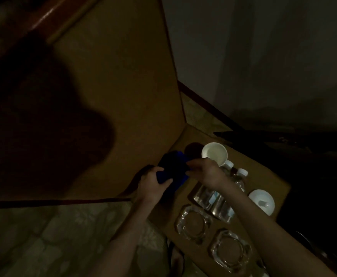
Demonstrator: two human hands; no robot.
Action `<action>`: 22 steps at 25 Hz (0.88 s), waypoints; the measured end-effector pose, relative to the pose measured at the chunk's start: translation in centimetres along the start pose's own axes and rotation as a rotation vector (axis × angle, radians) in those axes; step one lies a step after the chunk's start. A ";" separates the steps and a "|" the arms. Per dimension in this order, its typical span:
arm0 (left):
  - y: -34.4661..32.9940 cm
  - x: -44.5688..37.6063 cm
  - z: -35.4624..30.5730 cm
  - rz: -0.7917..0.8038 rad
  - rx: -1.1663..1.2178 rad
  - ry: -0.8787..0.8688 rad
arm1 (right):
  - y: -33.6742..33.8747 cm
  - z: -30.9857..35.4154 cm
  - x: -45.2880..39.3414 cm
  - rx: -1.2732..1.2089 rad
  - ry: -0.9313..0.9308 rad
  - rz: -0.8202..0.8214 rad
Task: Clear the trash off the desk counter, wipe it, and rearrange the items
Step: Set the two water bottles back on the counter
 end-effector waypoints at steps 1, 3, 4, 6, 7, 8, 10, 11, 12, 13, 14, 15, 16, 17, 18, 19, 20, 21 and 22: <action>0.2 0.5 -1.3 -0.001 0.011 -0.040 | 0.3 -0.5 1.3 -0.104 -0.010 -0.033; -0.2 1.5 -3.9 0.046 0.042 -0.098 | 1.1 -1.7 3.9 -0.218 -0.042 -0.117; -0.9 1.8 -5.2 0.088 0.046 -0.112 | 1.4 -2.4 5.1 -0.258 -0.058 -0.150; -2.7 1.9 -7.1 0.175 0.019 -0.111 | 1.3 -4.6 6.9 -0.342 -0.114 -0.164; -3.9 1.8 -7.9 0.212 -0.001 -0.102 | 1.0 -6.0 7.5 -0.391 -0.155 -0.164; -5.0 1.6 -8.4 0.247 -0.016 -0.088 | 0.8 -7.5 8.1 -0.427 -0.190 -0.177; -7.6 0.9 -9.1 0.307 -0.033 -0.056 | 0.3 -10.7 9.1 -0.495 -0.278 -0.236; -8.7 0.6 -9.2 0.326 -0.042 -0.036 | -0.1 -12.2 9.4 -0.539 -0.326 -0.262; -9.8 0.3 -9.2 0.340 -0.047 -0.017 | -0.6 -13.7 9.7 -0.568 -0.379 -0.276; -10.6 0.0 -9.1 0.347 -0.044 -0.004 | -1.1 -14.8 9.9 -0.573 -0.431 -0.271; -11.5 -0.5 -9.0 0.354 -0.035 -0.001 | -1.6 -15.9 9.9 -0.549 -0.478 -0.255; -12.1 -1.0 -8.9 0.359 -0.021 -0.001 | -2.1 -16.7 9.7 -0.528 -0.505 -0.241; -12.5 -1.4 -8.9 0.359 -0.007 -0.001 | -2.5 -17.3 9.4 -0.533 -0.508 -0.246; -12.9 -1.8 -8.8 0.359 0.002 0.010 | -3.0 -18.0 9.0 -0.572 -0.503 -0.251; -13.1 -2.1 -8.8 0.358 0.012 0.018 | -3.4 -18.2 8.7 -0.621 -0.490 -0.264; -13.5 -2.5 -8.9 0.360 0.009 0.020 | -3.7 -18.6 8.3 -0.668 -0.484 -0.279; -13.9 -2.9 -8.9 0.362 0.005 0.017 | -3.8 -18.7 7.8 -0.706 -0.478 -0.288; -14.1 -3.2 -8.9 0.366 0.002 0.015 | -3.9 -18.8 7.4 -0.727 -0.479 -0.294; -14.4 -3.5 -8.8 0.367 0.002 0.015 | -3.9 -18.8 6.9 -0.736 -0.481 -0.295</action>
Point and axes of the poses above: each hand's wrist, its own x-axis away from the middle knuckle, its own y-axis out of the back of the hand, z = x × y, the point moved 6 cm from there along -x, towards the middle knuckle, and after that the axes turned 12 degrees about z, right-handed, at the moved point
